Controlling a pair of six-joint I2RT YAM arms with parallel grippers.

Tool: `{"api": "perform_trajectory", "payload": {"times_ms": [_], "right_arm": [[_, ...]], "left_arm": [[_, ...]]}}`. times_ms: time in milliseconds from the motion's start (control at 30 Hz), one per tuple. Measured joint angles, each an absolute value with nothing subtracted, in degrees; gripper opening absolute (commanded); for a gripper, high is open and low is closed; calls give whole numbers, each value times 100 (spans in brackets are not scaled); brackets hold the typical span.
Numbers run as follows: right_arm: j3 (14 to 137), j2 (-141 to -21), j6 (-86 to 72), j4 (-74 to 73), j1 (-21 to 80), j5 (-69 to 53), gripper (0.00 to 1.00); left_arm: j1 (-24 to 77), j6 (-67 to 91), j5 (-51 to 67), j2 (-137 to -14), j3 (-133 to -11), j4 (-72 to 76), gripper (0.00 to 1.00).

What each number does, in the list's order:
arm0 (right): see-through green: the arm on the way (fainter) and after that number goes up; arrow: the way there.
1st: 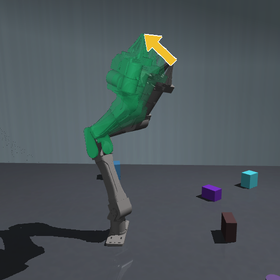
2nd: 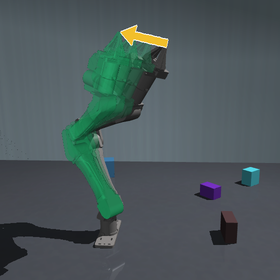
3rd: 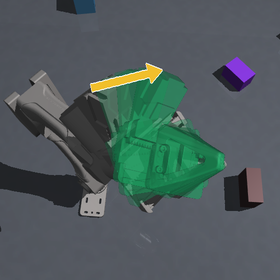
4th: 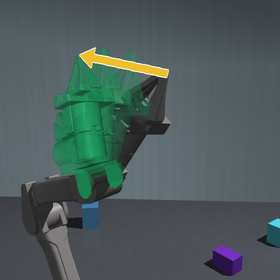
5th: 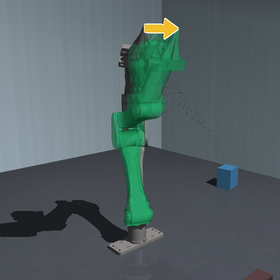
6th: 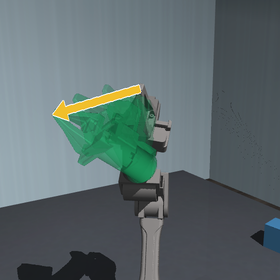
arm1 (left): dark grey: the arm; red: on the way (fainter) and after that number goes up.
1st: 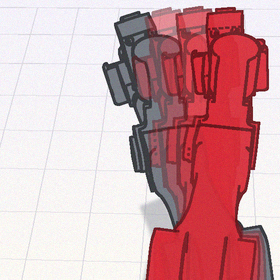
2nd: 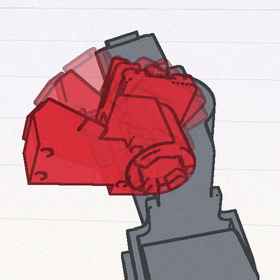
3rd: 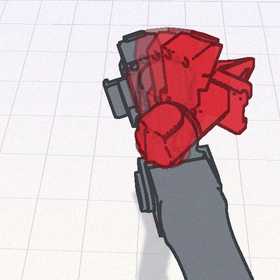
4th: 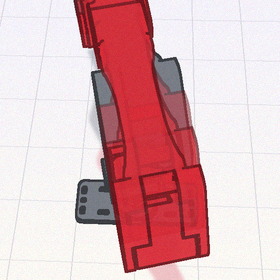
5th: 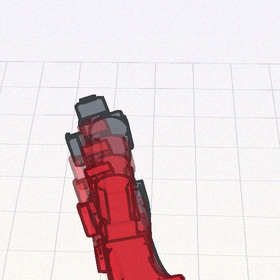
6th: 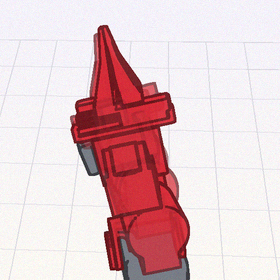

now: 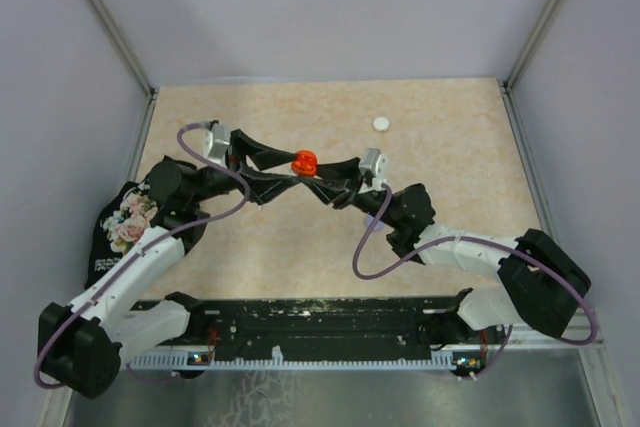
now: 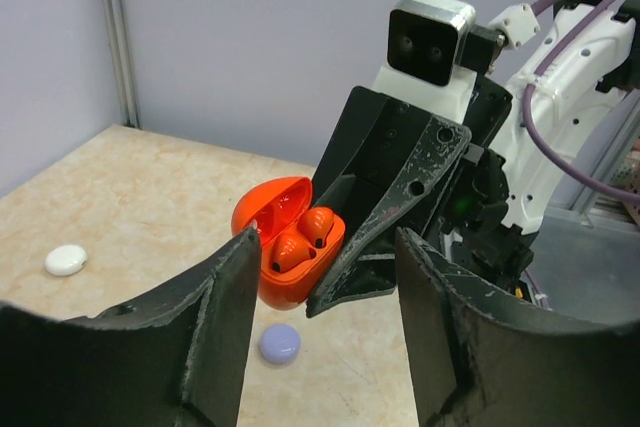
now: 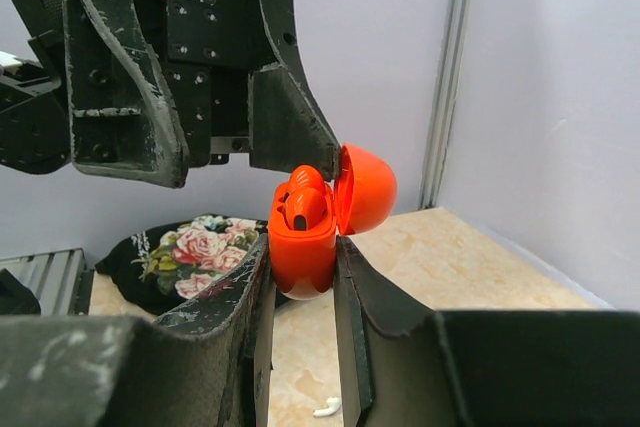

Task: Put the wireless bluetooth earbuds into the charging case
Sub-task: Place the earbud in the charging case, then close the charging case.

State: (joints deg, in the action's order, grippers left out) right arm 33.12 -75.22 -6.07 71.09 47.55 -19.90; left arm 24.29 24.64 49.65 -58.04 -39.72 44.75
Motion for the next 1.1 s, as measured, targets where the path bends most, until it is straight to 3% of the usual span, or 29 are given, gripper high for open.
{"api": "perform_trajectory", "payload": {"times_ms": [433,733,1100], "right_arm": [[3063,-7035,-604,6936,4475,-2091,0],[3033,-6820,-609,6696,4357,-2694,0],[3354,-7148,-779,6707,4357,-3162,0]], "left_arm": [[2248,2622,5118,-5730,-4451,3448,80],[2051,2985,5769,-6147,-4755,3330,82],[2137,3852,6528,-6827,-4777,4434,81]]}}
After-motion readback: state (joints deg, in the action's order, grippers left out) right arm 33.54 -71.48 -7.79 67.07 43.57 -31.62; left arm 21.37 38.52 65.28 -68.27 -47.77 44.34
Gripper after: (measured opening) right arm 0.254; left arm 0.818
